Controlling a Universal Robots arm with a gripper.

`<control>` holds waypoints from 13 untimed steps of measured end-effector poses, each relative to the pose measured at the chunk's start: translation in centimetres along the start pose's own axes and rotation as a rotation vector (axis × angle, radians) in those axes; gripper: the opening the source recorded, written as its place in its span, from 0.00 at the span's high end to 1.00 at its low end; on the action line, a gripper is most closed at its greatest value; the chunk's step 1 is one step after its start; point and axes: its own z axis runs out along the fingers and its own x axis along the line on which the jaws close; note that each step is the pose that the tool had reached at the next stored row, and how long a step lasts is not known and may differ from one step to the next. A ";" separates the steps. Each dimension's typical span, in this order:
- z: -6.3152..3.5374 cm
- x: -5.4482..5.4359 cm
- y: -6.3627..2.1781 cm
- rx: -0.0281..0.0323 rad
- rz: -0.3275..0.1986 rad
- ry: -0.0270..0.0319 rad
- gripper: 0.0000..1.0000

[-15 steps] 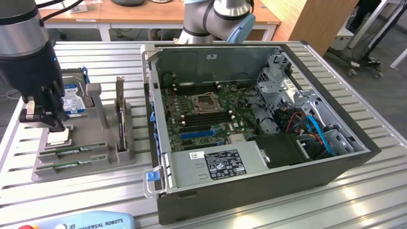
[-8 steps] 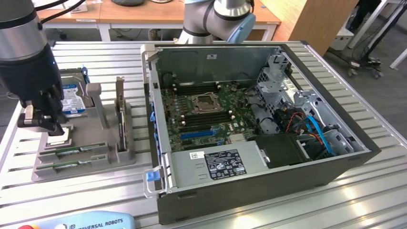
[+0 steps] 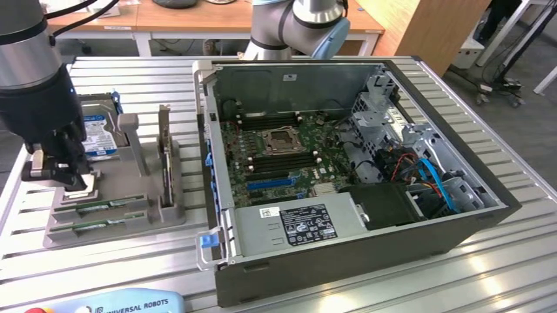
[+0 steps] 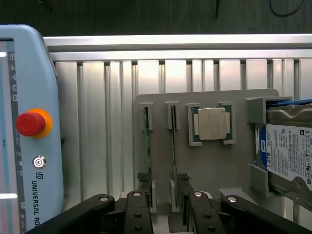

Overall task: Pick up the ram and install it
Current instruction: 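Pick up the ram and move it above insertion slot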

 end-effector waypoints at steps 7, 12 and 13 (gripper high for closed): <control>0.00 0.2 0.00 0.0000 0.000 0.0000 0.64; 0.36 0.2 -0.02 0.0017 -0.001 0.0000 0.64; 0.50 0.2 -0.03 0.0022 -0.001 -0.0001 0.64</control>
